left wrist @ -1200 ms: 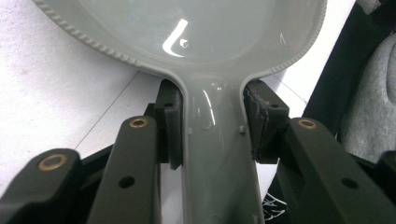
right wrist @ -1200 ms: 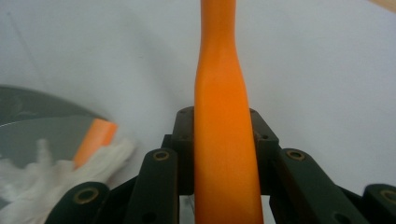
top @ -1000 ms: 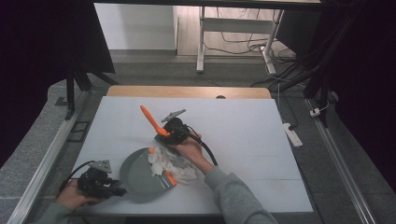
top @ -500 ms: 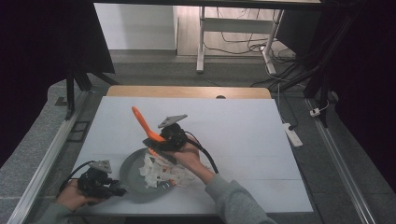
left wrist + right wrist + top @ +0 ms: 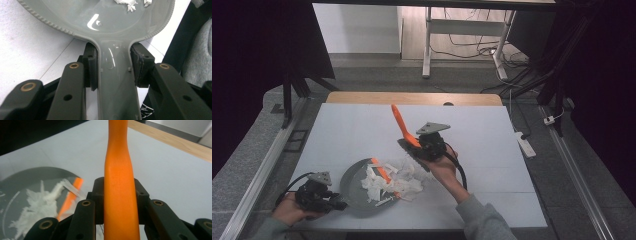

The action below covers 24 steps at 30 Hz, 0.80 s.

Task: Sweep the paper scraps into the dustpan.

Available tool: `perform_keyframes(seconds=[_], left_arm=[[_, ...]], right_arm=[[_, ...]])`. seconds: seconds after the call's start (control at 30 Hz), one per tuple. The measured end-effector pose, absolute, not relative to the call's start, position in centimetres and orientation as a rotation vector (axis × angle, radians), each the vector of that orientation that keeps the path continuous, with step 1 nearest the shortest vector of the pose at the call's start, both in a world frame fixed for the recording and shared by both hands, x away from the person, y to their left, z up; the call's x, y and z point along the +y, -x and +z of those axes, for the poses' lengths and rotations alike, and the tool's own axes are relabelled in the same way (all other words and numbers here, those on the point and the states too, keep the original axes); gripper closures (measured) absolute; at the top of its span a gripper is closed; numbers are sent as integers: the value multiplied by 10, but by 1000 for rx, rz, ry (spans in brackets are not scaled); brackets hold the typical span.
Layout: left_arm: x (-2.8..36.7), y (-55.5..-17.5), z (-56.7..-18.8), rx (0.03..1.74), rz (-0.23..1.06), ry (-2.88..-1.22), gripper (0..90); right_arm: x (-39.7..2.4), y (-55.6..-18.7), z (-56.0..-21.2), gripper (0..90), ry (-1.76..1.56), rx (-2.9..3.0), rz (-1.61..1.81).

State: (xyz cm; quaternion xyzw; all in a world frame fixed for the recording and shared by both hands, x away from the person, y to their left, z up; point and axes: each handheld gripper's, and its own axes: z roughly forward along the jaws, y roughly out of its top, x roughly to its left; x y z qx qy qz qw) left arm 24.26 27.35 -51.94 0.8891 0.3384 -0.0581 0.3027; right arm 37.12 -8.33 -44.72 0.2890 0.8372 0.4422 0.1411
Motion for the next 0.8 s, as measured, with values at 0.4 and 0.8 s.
perform_keyframes(seconds=[0.4,0.8], left_arm=[[273,-243,-519,894,-153,-2360,613],[273,-242,-519,887,-156,-2362,613]], right_arm=[[-154,-370,-469,701,-1100,2328,1118],[-129,-369,-490,701,-1115,2423,1044]])
